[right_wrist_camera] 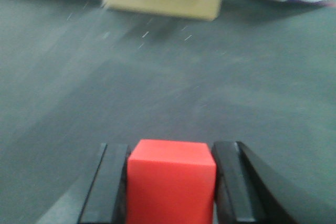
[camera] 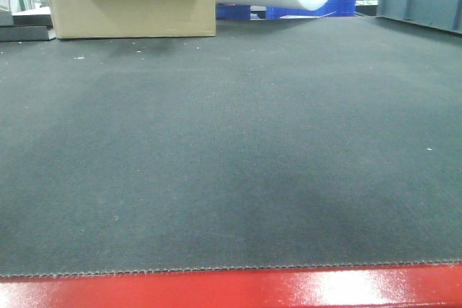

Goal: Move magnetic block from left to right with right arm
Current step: 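Stop at the second table holding the red cube, then lower the red cube onto the carpet with the right gripper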

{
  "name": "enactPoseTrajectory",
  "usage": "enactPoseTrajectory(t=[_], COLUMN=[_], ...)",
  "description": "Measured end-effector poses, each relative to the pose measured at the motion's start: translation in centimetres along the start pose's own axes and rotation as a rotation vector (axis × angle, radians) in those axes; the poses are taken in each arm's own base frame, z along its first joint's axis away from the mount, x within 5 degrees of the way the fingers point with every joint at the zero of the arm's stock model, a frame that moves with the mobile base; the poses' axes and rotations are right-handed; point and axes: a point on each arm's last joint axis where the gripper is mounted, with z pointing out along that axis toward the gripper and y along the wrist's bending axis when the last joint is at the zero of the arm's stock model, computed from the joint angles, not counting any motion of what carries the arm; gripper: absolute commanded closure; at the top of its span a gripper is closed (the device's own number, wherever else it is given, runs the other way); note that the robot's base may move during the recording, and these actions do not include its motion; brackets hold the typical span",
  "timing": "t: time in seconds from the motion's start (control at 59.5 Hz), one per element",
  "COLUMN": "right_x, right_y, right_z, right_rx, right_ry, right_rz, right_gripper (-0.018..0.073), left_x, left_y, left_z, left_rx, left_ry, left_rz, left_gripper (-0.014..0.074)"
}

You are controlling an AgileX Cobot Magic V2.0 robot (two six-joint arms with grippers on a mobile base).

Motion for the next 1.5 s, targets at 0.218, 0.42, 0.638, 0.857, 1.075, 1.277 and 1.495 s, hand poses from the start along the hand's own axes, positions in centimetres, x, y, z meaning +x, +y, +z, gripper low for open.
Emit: enactPoseTrajectory(t=[0.218,0.42,0.638,0.857,1.075,1.277,1.495], right_x=[-0.3,0.4,3.3,7.2,10.6,12.0,11.8], right_y=[2.8,4.3,5.6,6.1,6.3,6.3,6.4], right_z=[8.0,14.3,20.2,24.1,26.7,27.5,27.7], right_rx=[-0.056,-0.057,-0.071,-0.058,-0.045,-0.038,-0.037], right_ry=[0.261,0.435,0.585,0.709,0.788,0.825,0.832], right_rz=[-0.048,-0.037,0.024,0.025,0.018,0.013,0.013], right_gripper=[0.0303,0.0302,0.0302,0.0302,0.0302,0.0251,-0.0092], left_x=[0.0,0.0,0.0,0.0,0.0,0.0,0.0], left_y=[0.0,0.0,0.0,0.0,0.0,0.0,0.0], left_z=[0.0,0.0,0.0,0.0,0.0,0.0,0.0], left_rx=[0.000,0.000,0.000,0.000,0.000,0.000,0.000], left_ry=[0.000,0.000,0.000,0.000,0.000,0.000,0.000], left_rz=[0.000,0.000,0.000,0.000,0.000,0.000,0.000], left_gripper=[0.0713,0.0713,0.0713,0.0713,0.0712,0.0712,0.0712])
